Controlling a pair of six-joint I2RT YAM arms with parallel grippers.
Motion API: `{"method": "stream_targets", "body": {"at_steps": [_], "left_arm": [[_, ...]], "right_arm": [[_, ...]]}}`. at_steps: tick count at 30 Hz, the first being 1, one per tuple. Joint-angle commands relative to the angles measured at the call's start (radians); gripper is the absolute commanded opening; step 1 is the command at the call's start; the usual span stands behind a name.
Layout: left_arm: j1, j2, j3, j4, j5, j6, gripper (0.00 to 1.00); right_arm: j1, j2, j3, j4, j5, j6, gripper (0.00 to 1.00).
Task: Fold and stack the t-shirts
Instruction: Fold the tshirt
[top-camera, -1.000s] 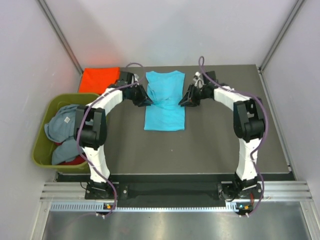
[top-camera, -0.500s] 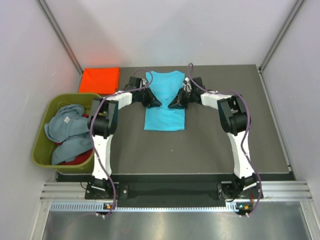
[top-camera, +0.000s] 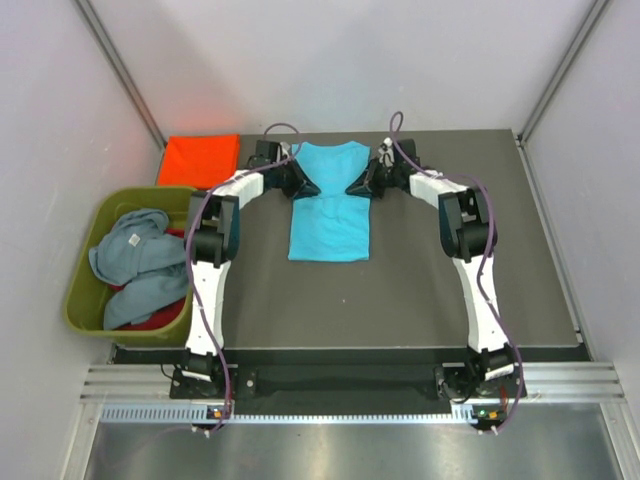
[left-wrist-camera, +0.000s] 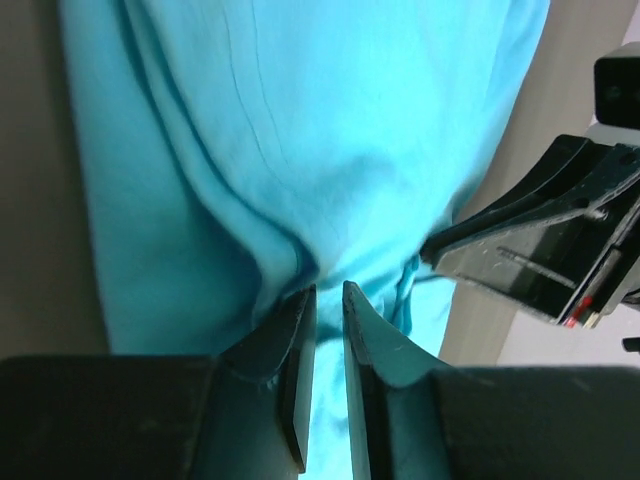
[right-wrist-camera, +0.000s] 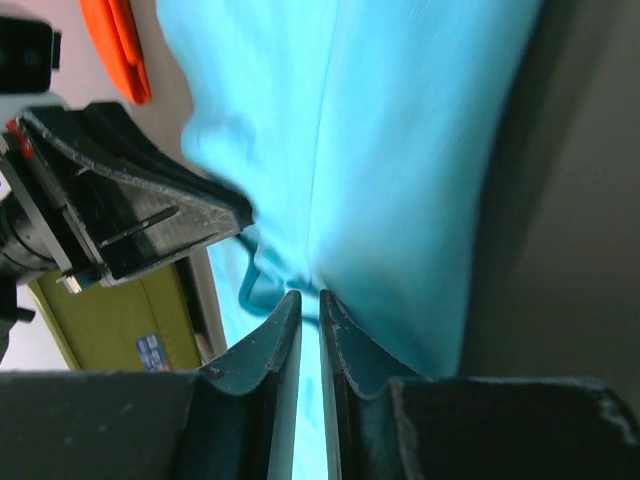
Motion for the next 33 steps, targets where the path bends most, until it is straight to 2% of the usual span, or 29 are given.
{"method": "stream_targets", "body": {"at_steps": [1,4,6,8,10,11,12,16,20,24,27,30,33], "left_arm": [[0.016,0.013,0.090,-0.087,-0.046,0.080,0.22],[0.016,-0.036,0.112,-0.162,-0.074,0.132,0.26],[0.016,-0.107,0.102,-0.202,-0.104,0.186,0.29],[0.016,-0.163,0.087,-0.260,-0.155,0.223,0.33],[0.016,-0.258,0.038,-0.295,-0.196,0.264,0.35],[0.016,-0.293,0.014,-0.321,-0.209,0.278,0.35],[0.016,-0.365,-0.047,-0.328,-0.216,0.281,0.36],[0.012,-0.565,-0.270,-0.317,-0.235,0.247,0.39],[0.006,-0.767,-0.587,-0.248,-0.252,0.142,0.41],[0.006,-0.905,-0.750,-0.165,-0.189,0.120,0.43],[0.007,-0.910,-0.774,-0.174,-0.196,0.169,0.52],[0.010,-0.857,-0.743,-0.257,-0.192,0.206,0.52],[0.009,-0.870,-0.819,-0.198,-0.181,0.139,0.53]], "right_arm": [[-0.024,0.040,0.122,-0.077,0.014,-0.033,0.14],[-0.041,0.031,0.179,-0.169,0.020,-0.090,0.15],[-0.052,-0.006,0.188,-0.237,0.039,-0.130,0.20],[-0.075,-0.057,0.183,-0.300,0.048,-0.156,0.30],[-0.098,-0.098,0.180,-0.359,0.079,-0.214,0.37],[-0.104,-0.145,0.177,-0.422,0.095,-0.237,0.44],[-0.110,-0.175,0.150,-0.444,0.128,-0.275,0.48],[-0.121,-0.400,-0.048,-0.450,0.177,-0.311,0.62],[-0.110,-0.589,-0.400,-0.297,0.149,-0.245,0.64],[-0.081,-0.703,-0.617,-0.159,0.058,-0.248,0.64],[-0.069,-0.720,-0.706,-0.148,0.005,-0.289,0.64],[-0.054,-0.742,-0.807,-0.111,0.004,-0.279,0.62],[-0.011,-0.802,-0.942,-0.016,0.074,-0.192,0.61]]}}
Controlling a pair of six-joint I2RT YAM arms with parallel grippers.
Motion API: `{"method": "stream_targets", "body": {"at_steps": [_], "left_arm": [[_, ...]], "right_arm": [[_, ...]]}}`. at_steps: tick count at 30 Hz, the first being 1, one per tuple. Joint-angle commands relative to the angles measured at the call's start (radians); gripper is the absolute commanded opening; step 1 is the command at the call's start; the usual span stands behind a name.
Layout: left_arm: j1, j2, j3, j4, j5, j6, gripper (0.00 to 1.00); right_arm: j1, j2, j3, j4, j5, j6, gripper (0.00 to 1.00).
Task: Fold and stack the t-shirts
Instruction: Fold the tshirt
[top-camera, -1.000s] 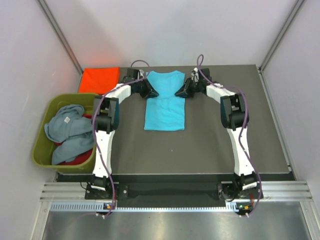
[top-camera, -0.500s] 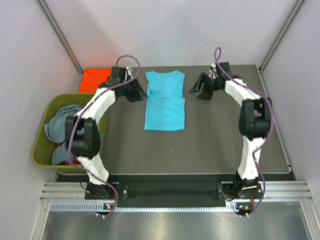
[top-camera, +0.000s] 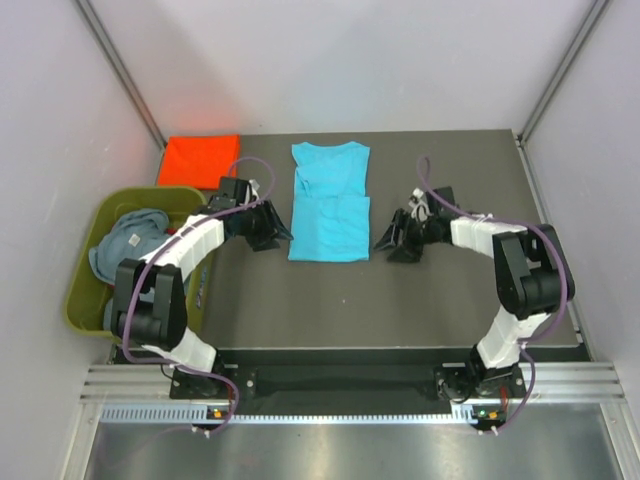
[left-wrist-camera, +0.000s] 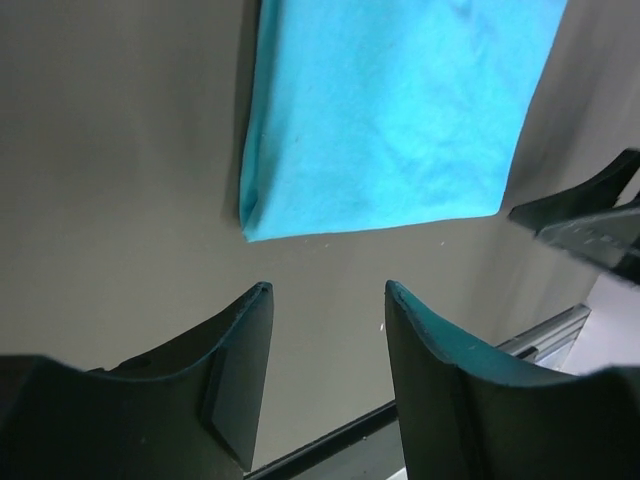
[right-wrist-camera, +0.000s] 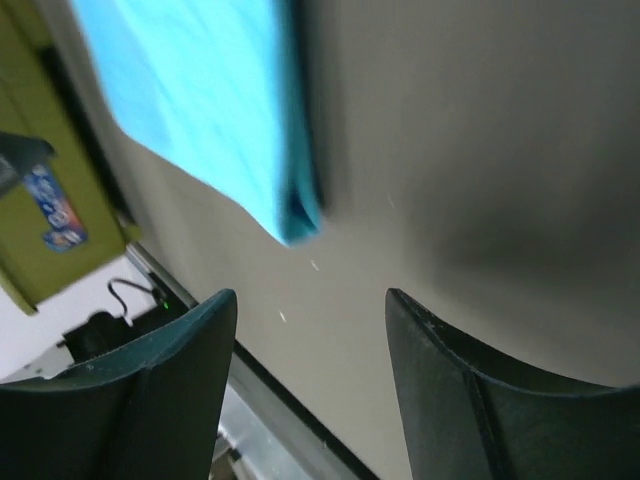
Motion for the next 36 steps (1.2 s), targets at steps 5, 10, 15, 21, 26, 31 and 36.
{"method": "stream_targets", "body": {"at_steps": [5,10,15,21,26,31,36], "left_arm": [[-0.011,-0.162,-0.309,0.348,-0.049,-0.350,0.55],[-0.077,-0.192,-0.411,0.455,-0.147,-0.537,0.57],[-0.098,-0.099,-0.365,0.492,-0.186,-0.564,0.58],[-0.098,-0.071,-0.364,0.452,-0.253,-0.637,0.56],[-0.095,-0.011,-0.333,0.438,-0.249,-0.694,0.54],[-0.095,0.032,-0.316,0.406,-0.262,-0.716,0.50],[-0.094,0.055,-0.322,0.398,-0.264,-0.726,0.48]], "right_arm": [[0.108,-0.227,-0.314,0.375,0.207,0.364,0.58],[0.212,-0.267,-0.356,0.488,0.379,0.560,0.57],[0.265,-0.202,-0.354,0.572,0.448,0.667,0.53],[0.297,-0.151,-0.402,0.649,0.506,0.805,0.51],[0.305,-0.135,-0.400,0.634,0.536,0.839,0.50],[0.311,-0.133,-0.419,0.629,0.568,0.868,0.51],[0.314,-0.100,-0.396,0.609,0.565,0.874,0.49]]}}
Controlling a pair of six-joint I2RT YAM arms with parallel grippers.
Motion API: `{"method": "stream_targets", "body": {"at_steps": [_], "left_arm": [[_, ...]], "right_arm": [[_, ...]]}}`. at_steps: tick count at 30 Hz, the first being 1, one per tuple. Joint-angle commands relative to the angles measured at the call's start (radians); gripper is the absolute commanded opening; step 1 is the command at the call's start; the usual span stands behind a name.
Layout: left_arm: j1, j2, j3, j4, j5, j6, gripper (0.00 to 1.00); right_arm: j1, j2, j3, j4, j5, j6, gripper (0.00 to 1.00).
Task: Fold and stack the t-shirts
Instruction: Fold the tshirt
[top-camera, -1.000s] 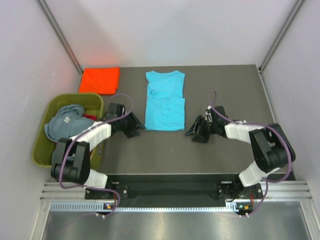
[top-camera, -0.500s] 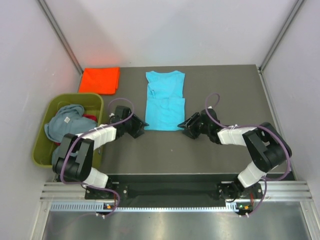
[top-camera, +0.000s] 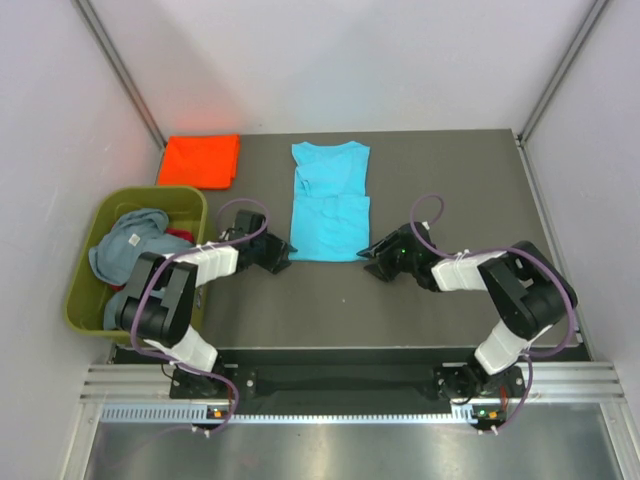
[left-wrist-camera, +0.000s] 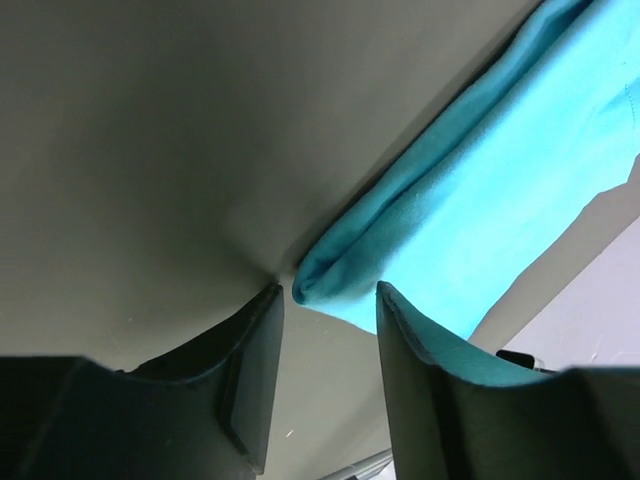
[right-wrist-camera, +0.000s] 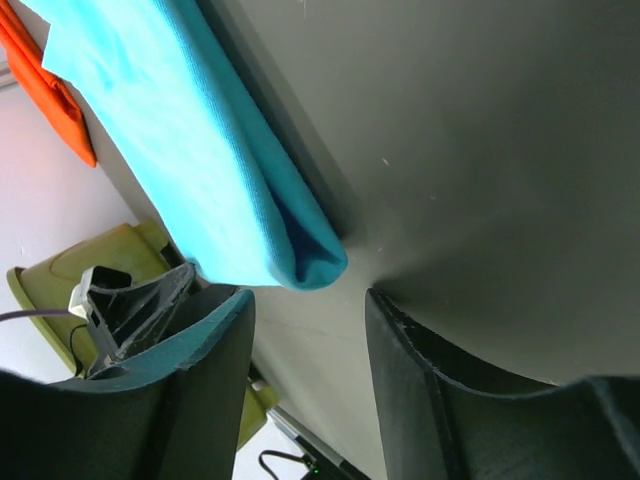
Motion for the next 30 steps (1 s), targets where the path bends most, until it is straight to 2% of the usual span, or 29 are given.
{"method": "stream_targets", "body": {"at_steps": [1,3,8,11,12,13,17,18,21,23,27,30], "left_arm": [[0.002,0.037,0.021,-0.010,-0.022,-0.018,0.47],[0.004,0.048,0.024,-0.010,-0.009,-0.016,0.41],[0.008,0.050,0.027,-0.032,0.000,0.002,0.40],[0.011,0.028,0.043,-0.090,0.008,0.049,0.43],[0.011,0.016,0.046,-0.102,0.005,0.077,0.47],[0.016,0.010,0.047,-0.131,0.009,0.089,0.49],[0.019,-0.022,0.086,-0.255,0.018,0.152,0.53],[0.019,-0.030,0.096,-0.274,0.017,0.186,0.54],[0.021,-0.059,0.133,-0.371,-0.006,0.273,0.54],[0.022,-0.068,0.155,-0.406,-0.015,0.315,0.53],[0.022,-0.046,0.223,-0.388,0.046,0.413,0.49],[0.022,0.014,0.279,-0.351,0.125,0.456,0.48]], "right_arm": [[0.015,0.023,0.017,0.025,0.030,0.026,0.48],[0.015,0.026,0.017,0.021,0.032,0.034,0.45],[-0.006,0.024,0.035,0.016,-0.014,0.000,0.43],[-0.037,-0.011,0.078,-0.043,-0.080,-0.130,0.48],[-0.046,-0.019,0.105,-0.091,-0.106,-0.216,0.53],[-0.055,-0.017,0.119,-0.111,-0.184,-0.254,0.54],[-0.072,-0.020,0.190,-0.162,-0.336,-0.478,0.55],[-0.071,-0.028,0.204,-0.171,-0.351,-0.547,0.52],[-0.078,-0.030,0.211,-0.133,-0.416,-0.595,0.39],[-0.081,-0.022,0.228,-0.130,-0.444,-0.617,0.36],[-0.092,0.082,0.305,-0.101,-0.502,-0.617,0.20],[-0.098,0.165,0.336,-0.059,-0.537,-0.605,0.15]]}}
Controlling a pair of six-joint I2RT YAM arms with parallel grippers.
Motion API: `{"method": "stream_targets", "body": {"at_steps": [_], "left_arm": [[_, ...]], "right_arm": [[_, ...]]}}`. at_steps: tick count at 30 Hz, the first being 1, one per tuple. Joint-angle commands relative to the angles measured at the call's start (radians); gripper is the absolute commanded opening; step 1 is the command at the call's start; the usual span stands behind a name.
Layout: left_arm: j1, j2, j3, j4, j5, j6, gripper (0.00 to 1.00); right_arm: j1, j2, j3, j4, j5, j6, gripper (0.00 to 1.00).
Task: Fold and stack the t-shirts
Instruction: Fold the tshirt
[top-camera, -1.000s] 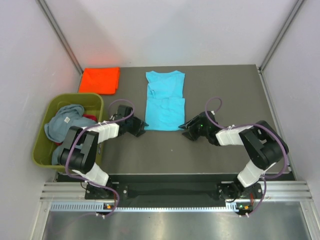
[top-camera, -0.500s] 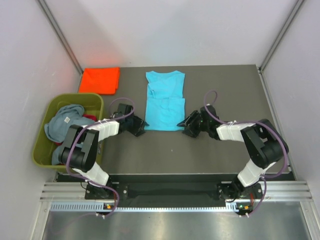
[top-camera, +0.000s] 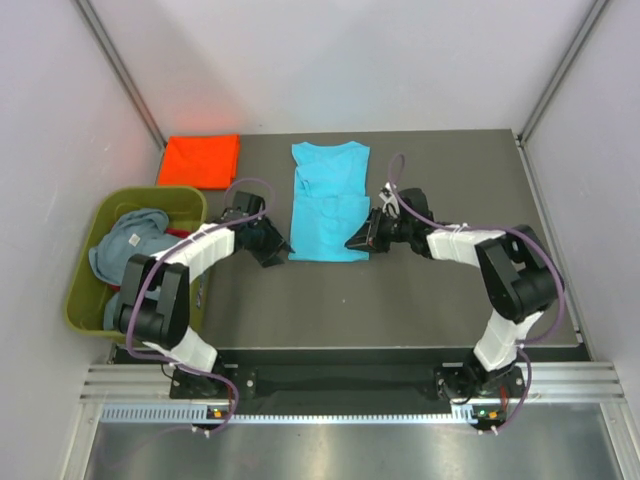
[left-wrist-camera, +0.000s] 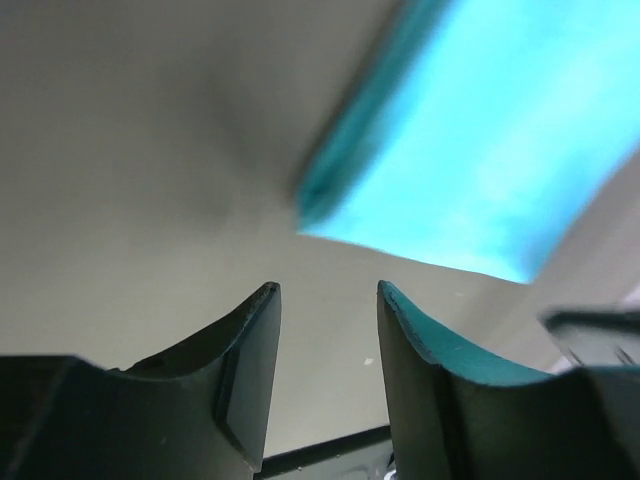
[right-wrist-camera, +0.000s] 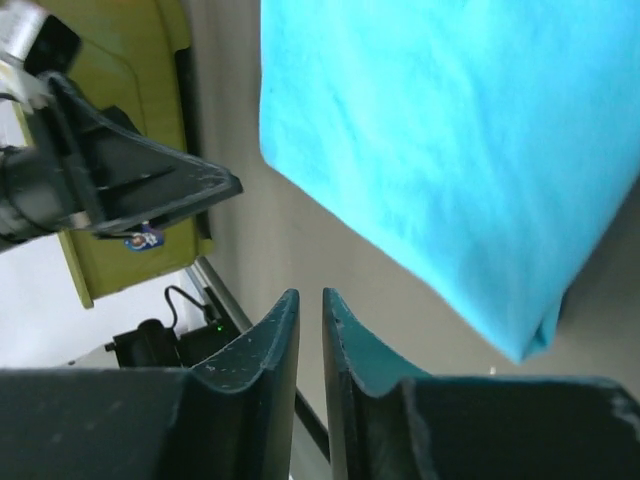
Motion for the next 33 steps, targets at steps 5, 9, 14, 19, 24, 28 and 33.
{"method": "stream_targets", "body": {"at_steps": [5,9,14,19,24,28,33], "left_arm": [[0.003,0.112,0.156,0.096,0.183,0.141,0.48],[0.005,0.196,0.182,0.207,0.268,0.124,0.48],[0.008,0.293,0.283,0.230,0.272,0.142,0.51],[0.035,0.376,0.484,0.092,0.210,0.306,0.58],[0.059,0.530,0.715,-0.041,0.175,0.443,0.62],[0.089,0.615,0.803,-0.071,0.187,0.464,0.62],[0.108,0.689,0.898,-0.100,0.213,0.518,0.63]], "right_arm": [[-0.017,0.139,0.032,0.157,-0.087,-0.017,0.13],[-0.033,0.200,-0.002,0.252,-0.098,-0.014,0.14],[-0.066,0.280,0.078,0.226,-0.149,-0.025,0.17],[-0.093,0.225,0.189,0.026,-0.131,-0.152,0.38],[-0.152,0.238,0.399,-0.264,-0.081,-0.302,0.51],[-0.200,0.326,0.579,-0.406,-0.048,-0.358,0.51],[-0.240,0.417,0.711,-0.480,-0.014,-0.370,0.52]]}}
